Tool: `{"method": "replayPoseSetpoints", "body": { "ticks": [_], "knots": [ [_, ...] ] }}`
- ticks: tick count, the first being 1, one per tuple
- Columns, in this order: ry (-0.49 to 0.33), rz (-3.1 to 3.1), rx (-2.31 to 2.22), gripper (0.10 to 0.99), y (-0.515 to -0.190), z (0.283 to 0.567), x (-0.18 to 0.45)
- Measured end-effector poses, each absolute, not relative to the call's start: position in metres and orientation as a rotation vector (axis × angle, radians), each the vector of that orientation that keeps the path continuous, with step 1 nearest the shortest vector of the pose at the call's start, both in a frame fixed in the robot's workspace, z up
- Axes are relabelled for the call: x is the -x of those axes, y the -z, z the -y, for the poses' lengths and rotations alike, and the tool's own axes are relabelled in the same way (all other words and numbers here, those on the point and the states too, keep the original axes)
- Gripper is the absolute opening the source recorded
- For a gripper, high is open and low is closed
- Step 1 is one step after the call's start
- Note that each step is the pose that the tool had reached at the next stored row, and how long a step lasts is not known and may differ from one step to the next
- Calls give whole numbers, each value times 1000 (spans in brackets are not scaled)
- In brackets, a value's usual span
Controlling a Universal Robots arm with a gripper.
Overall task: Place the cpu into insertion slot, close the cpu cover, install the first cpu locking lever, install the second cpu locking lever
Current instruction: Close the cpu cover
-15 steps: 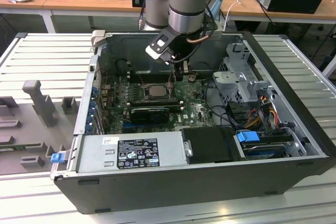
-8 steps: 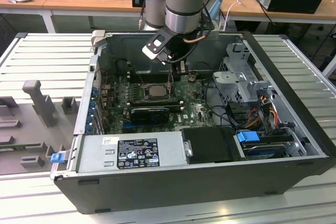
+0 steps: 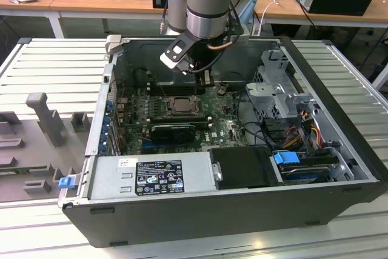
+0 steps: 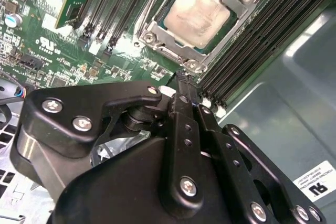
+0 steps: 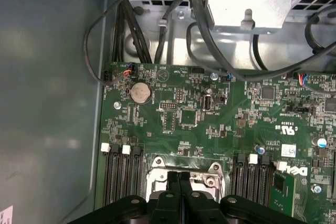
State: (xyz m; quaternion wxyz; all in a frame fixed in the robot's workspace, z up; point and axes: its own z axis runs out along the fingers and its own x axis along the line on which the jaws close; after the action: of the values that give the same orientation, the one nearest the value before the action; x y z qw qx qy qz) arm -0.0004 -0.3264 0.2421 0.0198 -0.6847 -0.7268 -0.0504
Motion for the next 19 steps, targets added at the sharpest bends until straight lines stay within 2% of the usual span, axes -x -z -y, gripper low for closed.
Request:
{"method": "replayPoseSetpoints", "body": {
  "ticks": [19],
  "knots": [
    [164,2255,2117,106,-225,328,26]
  ]
}}
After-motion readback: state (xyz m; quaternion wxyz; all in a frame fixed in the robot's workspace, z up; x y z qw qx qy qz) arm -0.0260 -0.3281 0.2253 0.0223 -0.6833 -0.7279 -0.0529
